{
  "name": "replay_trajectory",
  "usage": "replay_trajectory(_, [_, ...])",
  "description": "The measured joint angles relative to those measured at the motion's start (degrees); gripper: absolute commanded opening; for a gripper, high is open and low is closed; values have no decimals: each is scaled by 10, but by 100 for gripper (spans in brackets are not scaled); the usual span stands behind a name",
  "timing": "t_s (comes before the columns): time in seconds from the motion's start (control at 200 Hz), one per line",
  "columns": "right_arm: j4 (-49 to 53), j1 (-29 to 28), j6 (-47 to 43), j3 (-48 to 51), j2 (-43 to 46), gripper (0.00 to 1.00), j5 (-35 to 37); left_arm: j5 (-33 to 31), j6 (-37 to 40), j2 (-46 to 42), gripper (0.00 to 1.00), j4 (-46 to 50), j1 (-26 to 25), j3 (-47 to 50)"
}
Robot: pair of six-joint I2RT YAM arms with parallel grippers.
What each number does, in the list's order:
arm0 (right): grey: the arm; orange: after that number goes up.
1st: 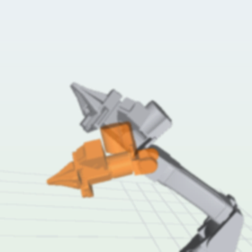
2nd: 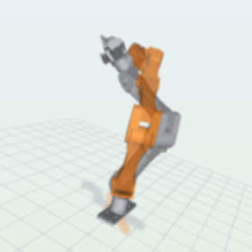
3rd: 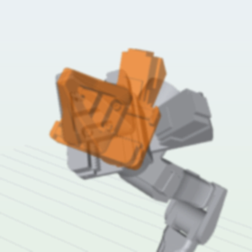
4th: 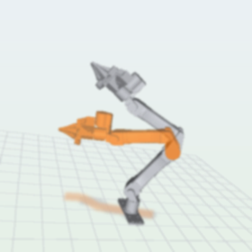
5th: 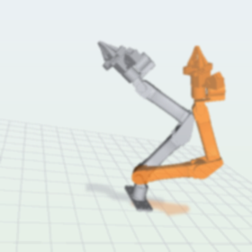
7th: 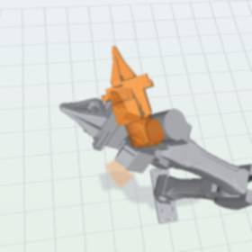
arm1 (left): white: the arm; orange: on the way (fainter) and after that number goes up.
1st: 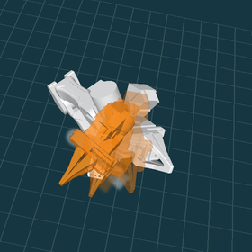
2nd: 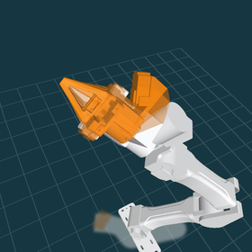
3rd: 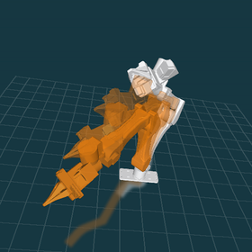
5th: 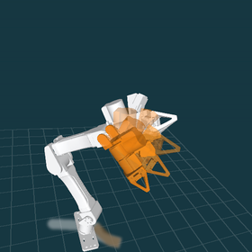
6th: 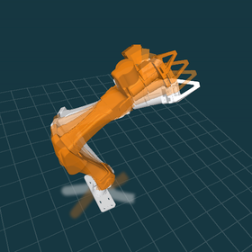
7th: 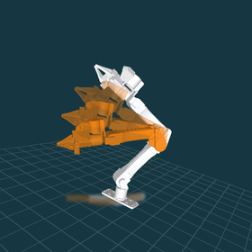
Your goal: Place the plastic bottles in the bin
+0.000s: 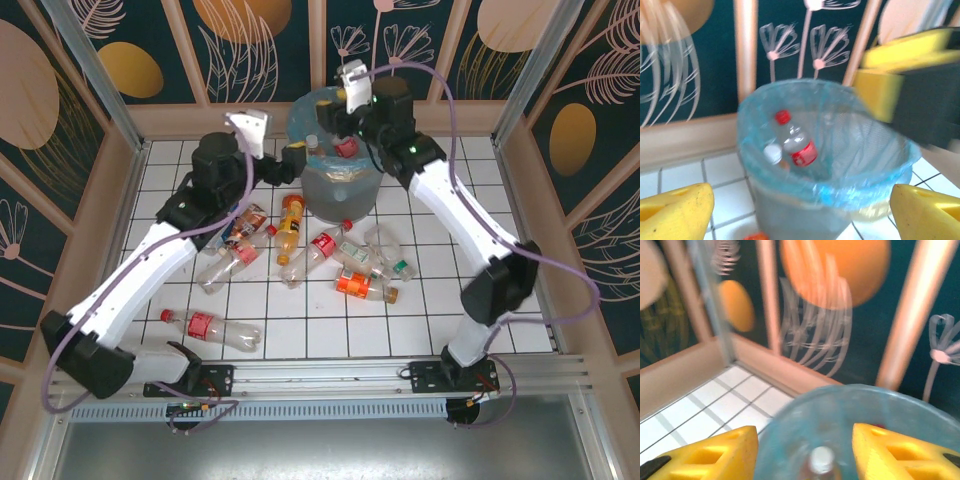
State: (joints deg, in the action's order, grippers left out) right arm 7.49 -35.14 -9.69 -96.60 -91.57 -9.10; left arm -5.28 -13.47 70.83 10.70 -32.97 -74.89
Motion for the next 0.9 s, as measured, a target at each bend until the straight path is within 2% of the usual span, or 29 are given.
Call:
replay_trajectory(0.105, [-28,-63,-26,92,80,55,-28,-54,-52,-74,92,79,0,45])
replay_trajectory(0.175, [-37,-95,-34,132,102,55,-44,-89,-90,-116,92,137,0,73])
replay_trajectory(0.33, [-33,-154,-31,176,80,56,-48,-148,-178,-192,91,243,0,134])
replay_trajectory(0.48, [-31,-216,-3,217,42,60,-61,-163,-238,-227,92,314,17,171])
replay_trajectory(0.651, [-30,-304,19,254,-9,69,-70,-142,-250,-232,93,317,131,204])
replay_trajectory(0.766, [-26,-358,28,250,-60,77,-70,-102,-247,-217,94,288,211,234])
replay_trajectory(0.901, [-4,-389,26,214,-136,82,-63,-56,-245,-183,94,243,276,253])
